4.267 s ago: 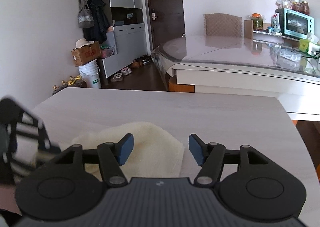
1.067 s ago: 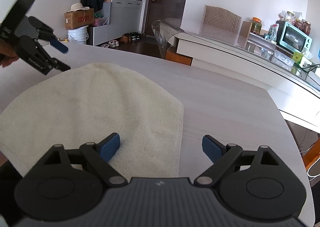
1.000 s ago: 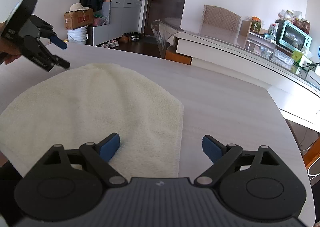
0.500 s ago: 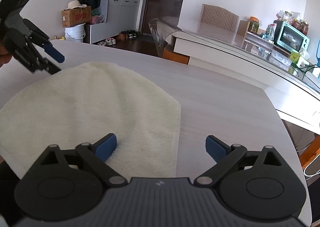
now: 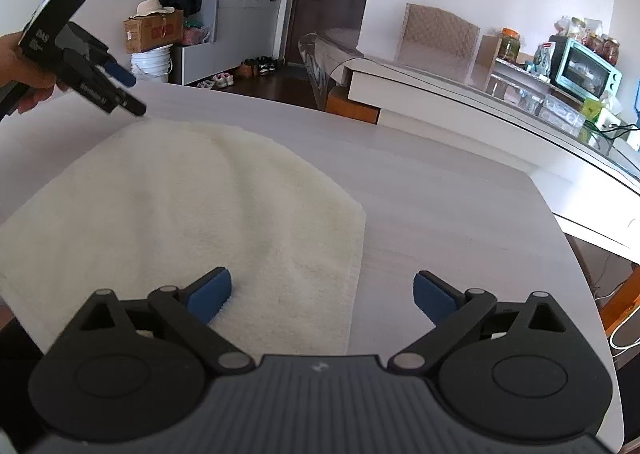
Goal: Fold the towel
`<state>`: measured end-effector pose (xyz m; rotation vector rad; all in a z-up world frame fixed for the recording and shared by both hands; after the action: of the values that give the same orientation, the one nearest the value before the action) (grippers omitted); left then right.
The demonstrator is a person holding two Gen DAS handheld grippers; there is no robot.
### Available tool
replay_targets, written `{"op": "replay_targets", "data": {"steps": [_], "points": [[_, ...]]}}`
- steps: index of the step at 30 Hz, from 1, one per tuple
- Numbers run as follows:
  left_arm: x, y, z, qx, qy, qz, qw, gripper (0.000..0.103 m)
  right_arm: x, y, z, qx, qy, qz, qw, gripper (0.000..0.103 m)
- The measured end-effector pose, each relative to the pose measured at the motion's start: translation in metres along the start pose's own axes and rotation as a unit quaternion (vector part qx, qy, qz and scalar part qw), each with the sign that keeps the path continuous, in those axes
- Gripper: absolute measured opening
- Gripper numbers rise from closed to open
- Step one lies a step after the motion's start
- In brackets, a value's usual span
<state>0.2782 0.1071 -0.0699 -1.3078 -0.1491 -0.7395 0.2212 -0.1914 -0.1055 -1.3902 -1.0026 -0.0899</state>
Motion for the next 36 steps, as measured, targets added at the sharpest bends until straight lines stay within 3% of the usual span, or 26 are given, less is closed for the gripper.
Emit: {"op": "replay_targets", "data": {"steps": [4, 9, 15, 20, 23, 26, 29, 34, 36], "points": [[0.011, -0.018, -0.032, -0.051, 0.023, -0.025, 0.9981, 0.067, 0.017, 0.0, -0.007, 0.046, 0.025, -0.014, 0.998, 0.09], [0.018, -0.031, -0.088, -0.115, 0.07, -0.04, 0.9901, 0.066, 0.046, 0.009, -0.027, 0.077, 0.057, -0.029, 0.995, 0.072], [0.009, -0.016, -0.107, -0.13, 0.088, -0.017, 0.9874, 0.059, 0.071, 0.038, -0.045, 0.096, 0.048, -0.008, 0.994, 0.057], [0.0, -0.006, -0.115, -0.141, 0.092, -0.005, 0.9857, 0.059, 0.069, 0.054, -0.042, 0.118, 0.032, 0.024, 0.992, 0.046], [0.0, -0.004, -0.11, -0.143, 0.082, -0.007, 0.9863, 0.06, 0.066, 0.052, -0.04, 0.129, 0.033, 0.02, 0.991, 0.005], [0.002, -0.004, -0.105, -0.145, 0.07, -0.01, 0.9869, 0.06, 0.068, 0.028, -0.027, 0.111, 0.0, -0.021, 0.994, 0.004], [0.001, -0.011, -0.091, -0.137, 0.049, -0.02, 0.9892, 0.062, 0.062, -0.002, 0.002, 0.13, -0.057, -0.039, 0.989, 0.005], [0.001, -0.022, -0.071, -0.129, 0.011, -0.039, 0.9908, 0.065, 0.031, -0.026, 0.058, 0.156, -0.165, -0.017, 0.974, 0.006], [0.002, -0.023, -0.073, -0.133, 0.008, -0.04, 0.9902, 0.066, 0.018, -0.025, 0.07, 0.163, -0.183, -0.005, 0.97, 0.02]]}}
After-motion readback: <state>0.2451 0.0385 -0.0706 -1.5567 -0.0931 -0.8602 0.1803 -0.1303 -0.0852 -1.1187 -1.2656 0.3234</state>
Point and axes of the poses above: each gripper's, at about its wrist camera, not at the fingertips, and y roughly the way its jaws point, z to its left, x to its top, the point moved 8 cm from there along y, roughly the way its jaws point, and after that the axes turned 13 degrees about z, right-handed, at the moved point
